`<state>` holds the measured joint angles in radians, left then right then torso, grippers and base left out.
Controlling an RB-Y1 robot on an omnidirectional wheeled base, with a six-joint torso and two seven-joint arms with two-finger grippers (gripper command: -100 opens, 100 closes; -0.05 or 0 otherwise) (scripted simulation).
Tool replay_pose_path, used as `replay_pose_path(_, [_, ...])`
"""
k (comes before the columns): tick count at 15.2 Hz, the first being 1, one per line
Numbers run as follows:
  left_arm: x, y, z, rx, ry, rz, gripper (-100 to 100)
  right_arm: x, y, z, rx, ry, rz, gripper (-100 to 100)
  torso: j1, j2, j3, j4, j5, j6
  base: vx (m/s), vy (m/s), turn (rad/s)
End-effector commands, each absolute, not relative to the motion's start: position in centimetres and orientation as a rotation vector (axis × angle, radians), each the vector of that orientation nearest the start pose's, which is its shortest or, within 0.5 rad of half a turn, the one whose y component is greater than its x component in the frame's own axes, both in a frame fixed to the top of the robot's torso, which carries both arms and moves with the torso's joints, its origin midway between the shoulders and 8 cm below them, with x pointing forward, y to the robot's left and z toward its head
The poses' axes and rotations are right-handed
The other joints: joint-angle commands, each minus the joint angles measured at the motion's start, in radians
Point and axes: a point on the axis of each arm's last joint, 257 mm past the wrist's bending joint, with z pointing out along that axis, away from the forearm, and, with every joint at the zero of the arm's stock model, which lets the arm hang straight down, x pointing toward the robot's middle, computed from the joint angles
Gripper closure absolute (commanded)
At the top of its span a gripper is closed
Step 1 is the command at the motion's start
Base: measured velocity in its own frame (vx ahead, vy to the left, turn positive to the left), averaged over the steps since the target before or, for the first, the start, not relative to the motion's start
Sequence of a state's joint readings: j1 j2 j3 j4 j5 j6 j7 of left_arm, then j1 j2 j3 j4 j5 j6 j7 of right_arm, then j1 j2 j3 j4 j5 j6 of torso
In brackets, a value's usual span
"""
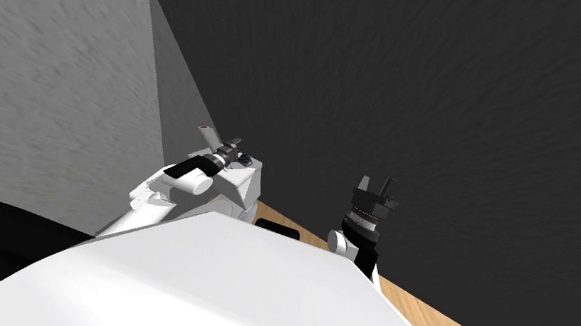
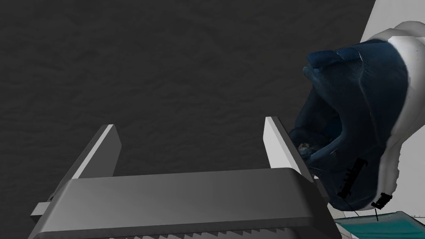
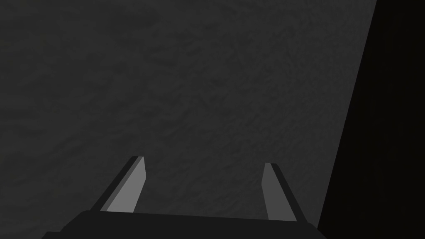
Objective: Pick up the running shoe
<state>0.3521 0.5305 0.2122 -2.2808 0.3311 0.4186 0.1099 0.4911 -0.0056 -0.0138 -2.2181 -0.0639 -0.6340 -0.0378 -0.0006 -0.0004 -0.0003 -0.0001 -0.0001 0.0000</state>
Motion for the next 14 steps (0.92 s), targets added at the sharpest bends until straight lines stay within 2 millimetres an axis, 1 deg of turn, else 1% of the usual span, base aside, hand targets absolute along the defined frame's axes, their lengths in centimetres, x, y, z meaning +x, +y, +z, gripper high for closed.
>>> replay_pose_path(1, [44.0,36.7,-9.3,-1.137,1.309,-1.033,-100,33.1,-29.0,2.5,0.640,0.506,1.380,0,0.000,0.000,0.000,0.000,0.000,0.000,0.002,-0.005,0.000])
replay_pose_path(2, [44.2,37.0,-9.0,-1.147,1.325,-1.026,-100,33.1,-29.0,2.5,0.640,0.506,1.380,0,0.000,0.000,0.000,0.000,0.000,0.000,0.003,-0.011,-0.048])
replay_pose_path(4, [44.1,37.3,-10.0,-1.179,1.348,-1.000,-100,33.1,-29.0,2.5,0.640,0.506,1.380,0,0.000,0.000,0.000,0.000,0.000,0.000,0.006,-0.010,-0.056])
replay_pose_path(5, [44.1,37.3,-10.0,-1.182,1.350,-0.997,-100,33.1,-29.0,2.5,0.640,0.506,1.380,0,0.000,0.000,0.000,0.000,0.000,0.000,0.004,-0.005,0.003])
replay_pose_path(6, [44.2,37.6,-9.6,-1.191,1.364,-0.991,-100,33.1,-29.0,2.5,0.640,0.506,1.380,0,0.000,0.000,0.000,0.000,0.000,0.000,0.006,-0.011,-0.045])
replay_pose_path(8, [44.0,37.9,-10.6,-1.223,1.386,-0.964,-100,33.1,-29.0,2.5,0.640,0.506,1.380,0,0.000,0.000,0.000,0.000,0.000,0.000,0.008,-0.010,-0.049])
replay_pose_path(9, [44.0,38.0,-10.8,-1.228,1.389,-0.960,-100,33.1,-29.0,2.5,0.640,0.506,1.380,0,0.000,0.000,0.000,0.000,0.000,0.000,0.000,0.000,0.000])
replay_pose_path(10, [44.1,38.2,-10.3,-1.236,1.402,-0.954,-100,33.1,-29.0,2.5,0.640,0.506,1.380,0,0.000,0.000,0.000,0.000,0.000,0.000,0.007,-0.010,-0.065])
replay_pose_path(13, [43.8,38.6,-11.5,-1.274,1.428,-0.920,-100,33.1,-29.0,2.5,0.640,0.506,1.380,0,0.000,0.000,0.000,0.000,0.000,0.000,0.008,-0.007,-0.029])
replay_pose_path(14, [43.9,38.8,-10.9,-1.278,1.438,-0.918,-100,33.1,-29.0,2.5,0.640,0.506,1.380,0,0.000,0.000,0.000,0.000,0.000,0.000,0.009,-0.008,-0.045])
